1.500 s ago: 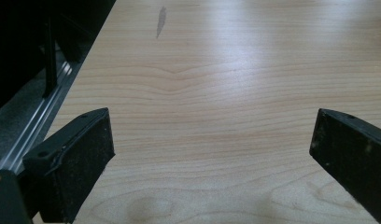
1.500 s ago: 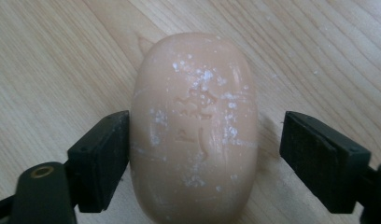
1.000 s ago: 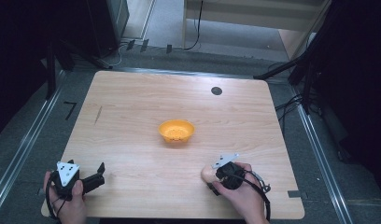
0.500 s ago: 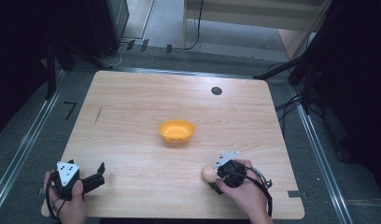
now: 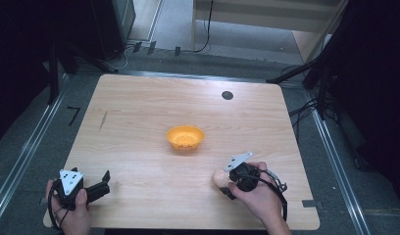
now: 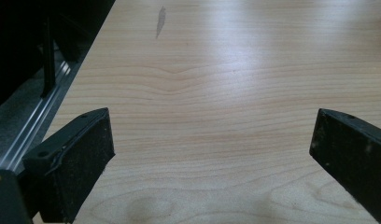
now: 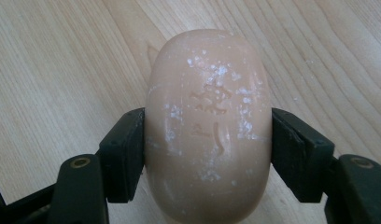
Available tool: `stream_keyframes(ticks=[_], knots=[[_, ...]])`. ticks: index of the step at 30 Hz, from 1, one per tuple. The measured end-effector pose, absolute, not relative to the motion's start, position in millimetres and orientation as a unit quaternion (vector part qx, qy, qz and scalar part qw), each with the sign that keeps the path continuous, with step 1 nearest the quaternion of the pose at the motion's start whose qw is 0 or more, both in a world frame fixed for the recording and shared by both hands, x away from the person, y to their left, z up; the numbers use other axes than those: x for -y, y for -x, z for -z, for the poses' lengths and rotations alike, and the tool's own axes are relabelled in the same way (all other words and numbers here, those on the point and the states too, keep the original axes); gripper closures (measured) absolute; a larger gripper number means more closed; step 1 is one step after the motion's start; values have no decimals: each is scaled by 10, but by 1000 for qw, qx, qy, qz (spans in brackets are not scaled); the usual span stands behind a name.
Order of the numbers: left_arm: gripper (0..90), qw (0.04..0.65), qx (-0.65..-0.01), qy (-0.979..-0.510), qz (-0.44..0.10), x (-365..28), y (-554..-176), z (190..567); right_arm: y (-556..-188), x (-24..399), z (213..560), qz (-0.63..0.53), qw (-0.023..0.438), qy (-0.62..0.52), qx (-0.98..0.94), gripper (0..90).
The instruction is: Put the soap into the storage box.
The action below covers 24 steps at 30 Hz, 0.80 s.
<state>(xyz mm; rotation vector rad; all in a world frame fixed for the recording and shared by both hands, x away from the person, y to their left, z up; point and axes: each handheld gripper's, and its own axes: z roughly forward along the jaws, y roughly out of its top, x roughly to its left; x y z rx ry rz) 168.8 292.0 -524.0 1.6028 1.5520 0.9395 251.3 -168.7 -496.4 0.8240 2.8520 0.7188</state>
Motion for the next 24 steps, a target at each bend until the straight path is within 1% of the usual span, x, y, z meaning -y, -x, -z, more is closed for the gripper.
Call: stream_keyframes(ticks=[9,13,17,24], knots=[[1,352,-600,-619,-365,-2917,-1685,5239,-2570,1760,4908,-241,39,-257,-935,339],[1,352,-598,-619,-367,-2909,-1687,5242,-2609,1783,4883,-248,25,-244,-937,338],[1,351,-597,-621,-367,-2908,-1685,5241,-2656,1767,4849,-242,32,-228,-943,338],[1,351,-597,-621,-368,-2905,-1686,5242,-2762,1749,4781,-241,30,-213,-946,338]])
